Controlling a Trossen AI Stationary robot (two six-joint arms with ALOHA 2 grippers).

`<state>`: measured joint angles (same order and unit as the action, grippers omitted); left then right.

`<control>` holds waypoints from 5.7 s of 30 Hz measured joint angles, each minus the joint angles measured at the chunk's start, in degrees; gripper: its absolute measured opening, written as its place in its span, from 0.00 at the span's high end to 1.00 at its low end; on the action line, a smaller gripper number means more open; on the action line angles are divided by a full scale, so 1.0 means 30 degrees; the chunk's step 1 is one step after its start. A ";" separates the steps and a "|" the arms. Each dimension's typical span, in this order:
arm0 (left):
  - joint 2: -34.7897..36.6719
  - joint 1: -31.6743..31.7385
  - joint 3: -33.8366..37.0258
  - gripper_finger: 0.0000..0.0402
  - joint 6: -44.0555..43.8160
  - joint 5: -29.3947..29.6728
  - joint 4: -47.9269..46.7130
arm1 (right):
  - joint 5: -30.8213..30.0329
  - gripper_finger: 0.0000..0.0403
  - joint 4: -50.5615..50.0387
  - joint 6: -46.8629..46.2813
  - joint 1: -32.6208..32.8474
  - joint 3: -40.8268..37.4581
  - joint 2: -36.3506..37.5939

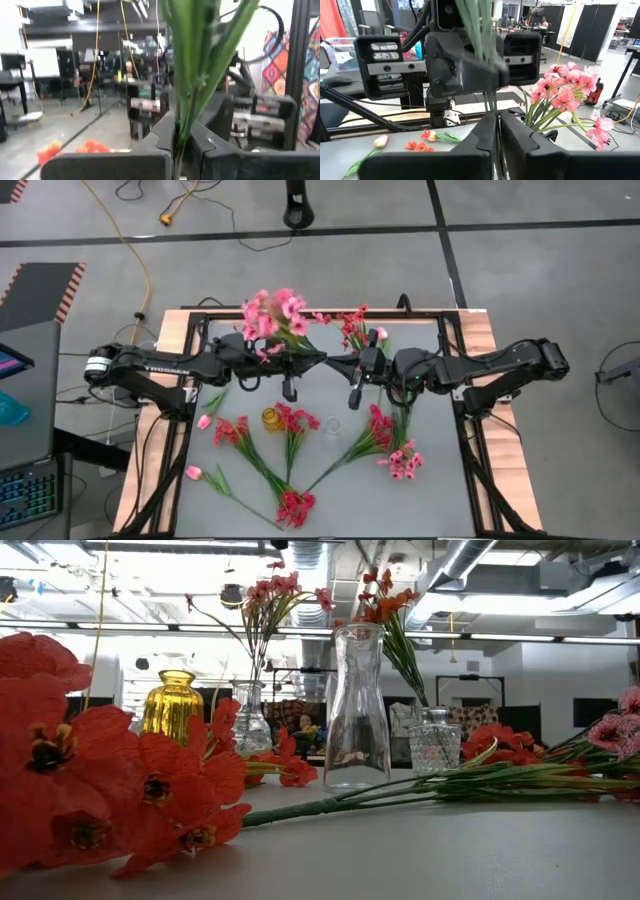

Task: Sort flowers into vase by color
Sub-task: Put the top pink flowers into the top left transparent vase, then put the pink flowers into the top left transparent vase

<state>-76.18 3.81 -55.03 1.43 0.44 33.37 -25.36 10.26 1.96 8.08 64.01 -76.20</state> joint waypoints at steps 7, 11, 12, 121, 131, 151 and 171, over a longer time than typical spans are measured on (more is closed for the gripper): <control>0.2838 0.0007 0.0001 1.00 0.0198 0.0823 -0.5040 | 0.0000 0.66 -0.0437 0.0000 0.0007 0.0000 0.0000; 0.4666 -0.0003 0.0001 1.00 0.0381 0.2896 -0.8007 | -0.0007 0.57 -0.1121 0.0004 0.0007 0.0000 0.0000; 0.5101 0.0000 0.0001 1.00 0.0474 0.3575 -0.8635 | -0.0007 0.55 -0.1346 0.0007 0.0007 0.0000 0.0000; 1.7026 0.0066 0.8183 0.54 -0.4911 0.5406 -2.0051 | 0.3020 0.52 -2.3890 -1.2077 -0.0009 -0.0004 0.3833; 1.7026 0.0066 0.8183 0.54 -0.5094 0.5414 -2.0022 | 0.7338 0.52 -2.4956 -0.3044 0.1755 -0.0005 0.0389; 1.7026 0.0066 0.8183 0.54 -0.5921 0.5439 -2.0007 | 0.6278 0.52 -2.8883 0.5683 0.2652 -0.0015 -0.7579; 1.7019 0.0066 0.8183 0.54 -0.5923 0.5477 -2.0012 | 0.3985 0.52 -2.8174 0.7824 0.2681 0.1377 -0.7606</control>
<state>-25.12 4.01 -30.48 -16.34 16.88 -26.67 -13.41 -74.26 25.43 16.12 68.14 -99.02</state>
